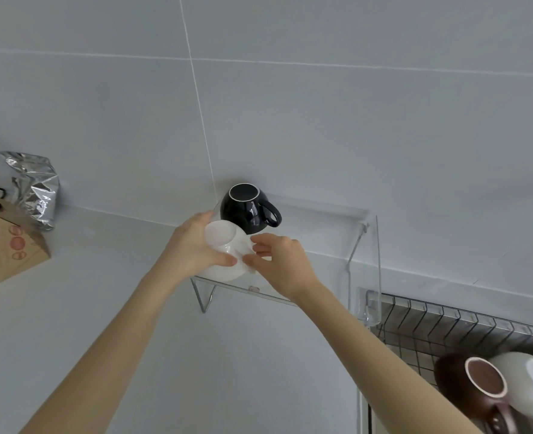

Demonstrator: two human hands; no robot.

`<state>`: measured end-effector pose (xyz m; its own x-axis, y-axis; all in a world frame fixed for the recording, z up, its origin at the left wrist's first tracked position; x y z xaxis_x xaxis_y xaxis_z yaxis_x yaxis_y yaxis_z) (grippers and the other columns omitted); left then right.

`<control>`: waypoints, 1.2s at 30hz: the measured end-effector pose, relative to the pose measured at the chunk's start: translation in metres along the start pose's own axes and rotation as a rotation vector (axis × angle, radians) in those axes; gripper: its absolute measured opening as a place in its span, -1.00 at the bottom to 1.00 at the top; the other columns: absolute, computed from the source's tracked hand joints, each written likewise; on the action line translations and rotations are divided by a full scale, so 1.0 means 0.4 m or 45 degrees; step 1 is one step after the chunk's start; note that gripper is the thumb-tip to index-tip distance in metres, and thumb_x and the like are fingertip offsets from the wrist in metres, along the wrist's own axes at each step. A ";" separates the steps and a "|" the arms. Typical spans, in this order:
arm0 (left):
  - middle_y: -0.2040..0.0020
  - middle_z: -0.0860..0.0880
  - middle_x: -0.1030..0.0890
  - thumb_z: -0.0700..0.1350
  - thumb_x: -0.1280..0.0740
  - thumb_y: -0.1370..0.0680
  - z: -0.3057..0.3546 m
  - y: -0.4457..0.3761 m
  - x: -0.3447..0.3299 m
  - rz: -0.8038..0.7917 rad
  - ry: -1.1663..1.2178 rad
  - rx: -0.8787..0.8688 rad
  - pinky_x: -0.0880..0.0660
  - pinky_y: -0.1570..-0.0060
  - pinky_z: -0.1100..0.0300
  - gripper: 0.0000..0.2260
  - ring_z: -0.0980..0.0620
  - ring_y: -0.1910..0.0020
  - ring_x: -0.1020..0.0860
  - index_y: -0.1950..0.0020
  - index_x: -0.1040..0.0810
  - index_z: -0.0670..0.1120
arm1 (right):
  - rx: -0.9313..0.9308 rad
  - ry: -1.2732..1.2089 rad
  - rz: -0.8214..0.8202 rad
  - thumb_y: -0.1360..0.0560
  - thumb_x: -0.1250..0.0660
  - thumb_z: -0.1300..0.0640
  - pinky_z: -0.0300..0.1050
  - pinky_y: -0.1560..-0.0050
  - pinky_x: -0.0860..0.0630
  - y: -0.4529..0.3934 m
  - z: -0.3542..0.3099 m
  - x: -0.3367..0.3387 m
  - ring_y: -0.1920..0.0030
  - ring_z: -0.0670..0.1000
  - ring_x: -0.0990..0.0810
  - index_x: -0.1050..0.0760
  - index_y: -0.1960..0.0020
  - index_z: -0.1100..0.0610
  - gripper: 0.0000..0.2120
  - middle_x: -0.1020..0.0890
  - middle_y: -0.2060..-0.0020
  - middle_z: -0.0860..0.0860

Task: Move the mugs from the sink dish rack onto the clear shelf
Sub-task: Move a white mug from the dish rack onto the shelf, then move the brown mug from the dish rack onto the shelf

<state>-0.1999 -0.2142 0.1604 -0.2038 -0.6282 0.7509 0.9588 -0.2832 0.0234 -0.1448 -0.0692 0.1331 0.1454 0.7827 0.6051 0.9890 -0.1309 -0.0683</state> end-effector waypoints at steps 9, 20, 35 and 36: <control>-0.46 -0.01 -0.29 -0.01 -0.51 -0.28 0.269 0.090 -0.194 -0.200 0.028 -0.632 -0.03 -0.36 0.35 -0.26 0.07 -0.49 -0.14 -0.40 -0.28 0.00 | -0.031 -0.116 0.351 -0.48 -0.29 0.20 -0.62 0.16 -0.40 0.147 0.122 0.297 0.04 -0.11 -0.56 -0.53 -0.14 0.15 -0.77 -0.61 0.06 -0.03; -0.40 -0.02 -0.41 -0.09 -0.43 -0.38 0.407 0.204 -0.658 -0.943 0.175 -0.599 -0.32 -0.34 0.13 -0.39 0.06 -0.35 -0.38 -0.39 -0.30 -0.02 | -0.665 -0.056 0.632 -0.47 -0.31 0.19 -0.18 -0.05 -0.40 0.481 0.489 0.473 0.00 -0.03 -0.56 -0.53 -0.14 0.15 -0.75 -0.62 0.03 0.01; -0.53 -0.04 -0.12 -0.16 -0.55 -0.20 0.372 0.154 -1.000 -1.168 -0.035 -0.472 -0.11 -0.47 0.00 -0.06 -0.02 -0.49 -0.12 -0.46 -0.11 -0.01 | -1.143 0.004 0.513 -0.37 -0.41 0.15 -0.16 0.15 -0.37 0.605 0.749 0.356 0.15 0.03 -0.53 -0.54 -0.01 0.21 -0.75 -0.63 0.18 0.07; -0.53 -0.04 -0.13 -0.18 -0.55 -0.20 0.371 0.153 -1.010 -1.168 -0.032 -0.465 -0.11 -0.47 0.00 -0.06 -0.02 -0.49 -0.13 -0.47 -0.11 0.00 | -1.137 0.009 0.518 -0.37 -0.40 0.15 -0.16 0.16 -0.37 0.604 0.752 0.355 0.16 0.04 -0.54 -0.54 0.01 0.21 -0.78 -0.63 0.19 0.06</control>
<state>-0.0295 0.1298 -0.0434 -0.8294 -0.0391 0.5573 0.3103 -0.8618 0.4013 0.1226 0.1932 -0.0361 0.4678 0.5725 0.6733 0.4795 -0.8044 0.3507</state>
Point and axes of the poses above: each hand's wrist, its own y-axis away from the middle knuckle, its own x-axis out of the back of the hand, z = x × y, the point moved 1 cm from there along -y, towards the middle knuckle
